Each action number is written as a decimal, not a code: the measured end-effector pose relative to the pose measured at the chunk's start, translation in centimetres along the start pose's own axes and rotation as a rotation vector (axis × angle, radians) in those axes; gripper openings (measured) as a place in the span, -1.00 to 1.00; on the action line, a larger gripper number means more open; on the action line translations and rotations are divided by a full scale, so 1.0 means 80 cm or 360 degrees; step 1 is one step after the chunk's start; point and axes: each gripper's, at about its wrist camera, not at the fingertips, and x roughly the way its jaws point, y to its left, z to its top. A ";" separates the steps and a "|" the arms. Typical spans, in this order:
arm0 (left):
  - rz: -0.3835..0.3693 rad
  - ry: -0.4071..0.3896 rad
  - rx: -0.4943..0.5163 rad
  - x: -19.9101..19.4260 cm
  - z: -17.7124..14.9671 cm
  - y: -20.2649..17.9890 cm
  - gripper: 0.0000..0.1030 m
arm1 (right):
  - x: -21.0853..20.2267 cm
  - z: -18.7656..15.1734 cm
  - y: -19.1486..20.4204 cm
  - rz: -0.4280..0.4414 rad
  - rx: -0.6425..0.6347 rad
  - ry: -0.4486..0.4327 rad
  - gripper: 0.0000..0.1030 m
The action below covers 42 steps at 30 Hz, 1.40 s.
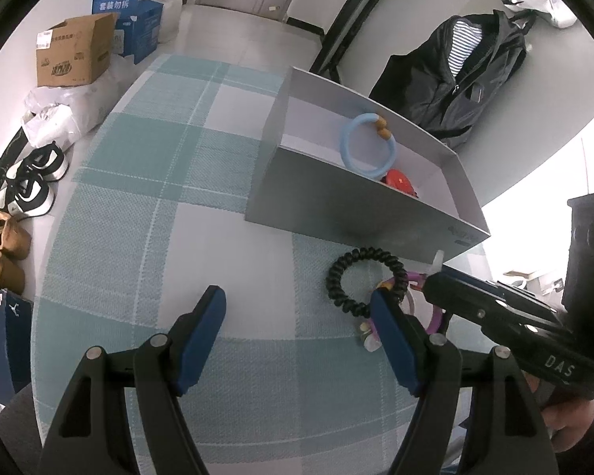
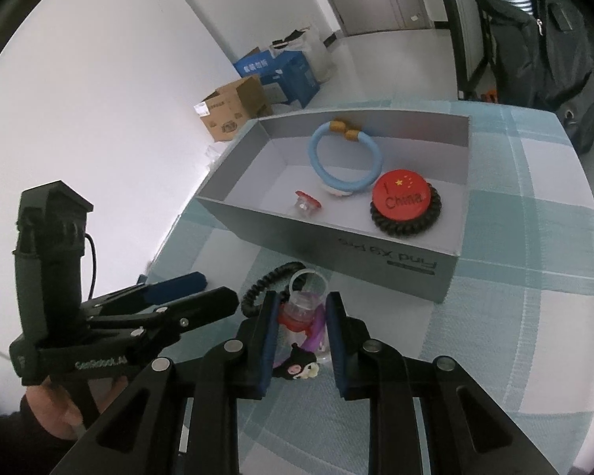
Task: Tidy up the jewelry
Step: 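Grasp the clear trinket with the right gripper while the left grasps the black coiled bracelet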
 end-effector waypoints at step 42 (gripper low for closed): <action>-0.0060 0.0086 0.0294 0.034 0.004 -0.080 -0.20 | -0.047 -0.009 -0.058 0.0130 0.0182 -0.0051 -0.57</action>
